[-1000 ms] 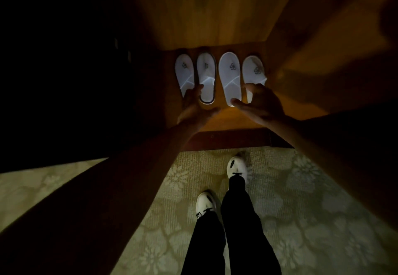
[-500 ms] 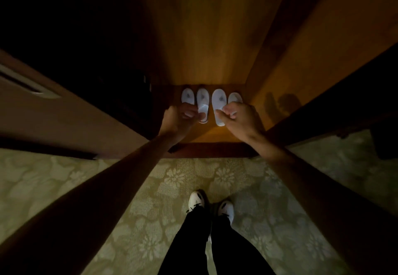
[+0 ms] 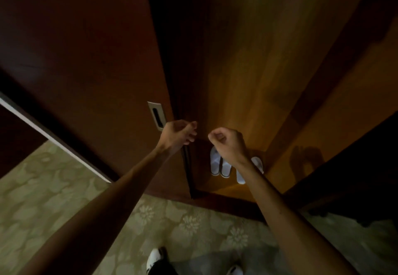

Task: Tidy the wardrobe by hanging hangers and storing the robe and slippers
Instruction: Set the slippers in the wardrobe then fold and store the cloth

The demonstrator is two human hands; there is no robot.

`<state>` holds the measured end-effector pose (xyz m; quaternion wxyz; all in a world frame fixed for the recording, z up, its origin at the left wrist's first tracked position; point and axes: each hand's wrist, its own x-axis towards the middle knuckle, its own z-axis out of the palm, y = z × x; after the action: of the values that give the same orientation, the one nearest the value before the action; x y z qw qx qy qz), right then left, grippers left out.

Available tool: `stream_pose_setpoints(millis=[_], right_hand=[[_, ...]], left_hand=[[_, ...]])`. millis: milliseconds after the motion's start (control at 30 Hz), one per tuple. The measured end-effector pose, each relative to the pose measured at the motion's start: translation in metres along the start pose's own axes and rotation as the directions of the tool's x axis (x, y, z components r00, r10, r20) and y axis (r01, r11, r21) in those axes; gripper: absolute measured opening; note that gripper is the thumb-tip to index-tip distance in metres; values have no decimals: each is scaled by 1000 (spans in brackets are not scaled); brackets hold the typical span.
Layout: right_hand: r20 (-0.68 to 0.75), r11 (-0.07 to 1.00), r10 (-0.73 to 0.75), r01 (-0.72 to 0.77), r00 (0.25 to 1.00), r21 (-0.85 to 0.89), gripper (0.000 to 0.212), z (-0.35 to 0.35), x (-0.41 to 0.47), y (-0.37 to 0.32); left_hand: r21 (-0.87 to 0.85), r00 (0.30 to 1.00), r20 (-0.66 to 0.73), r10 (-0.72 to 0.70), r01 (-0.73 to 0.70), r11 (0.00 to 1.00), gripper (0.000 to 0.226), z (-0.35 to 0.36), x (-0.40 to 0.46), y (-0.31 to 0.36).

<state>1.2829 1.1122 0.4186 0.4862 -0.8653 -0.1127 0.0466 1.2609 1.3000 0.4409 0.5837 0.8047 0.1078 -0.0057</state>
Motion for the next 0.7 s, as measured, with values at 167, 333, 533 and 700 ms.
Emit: stream_pose_setpoints(millis=[167, 333, 533, 700], right_hand=[[3, 984, 99, -97, 995, -146, 14, 71, 23, -55], [-187, 921, 182, -234, 965, -311, 20, 149, 53, -70], [-352, 801, 269, -411, 897, -435, 30, 154, 61, -96], [-380, 757, 271, -440, 884, -483, 37, 144, 55, -111]], left_hand=[[416, 959, 87, 271, -282, 864, 20, -82, -1, 14], [826, 938, 101, 331, -264, 498, 13, -149, 31, 20], [921, 918, 174, 355, -280, 270, 36, -160, 55, 22], [922, 880, 253, 402, -345, 175, 31, -149, 54, 24]])
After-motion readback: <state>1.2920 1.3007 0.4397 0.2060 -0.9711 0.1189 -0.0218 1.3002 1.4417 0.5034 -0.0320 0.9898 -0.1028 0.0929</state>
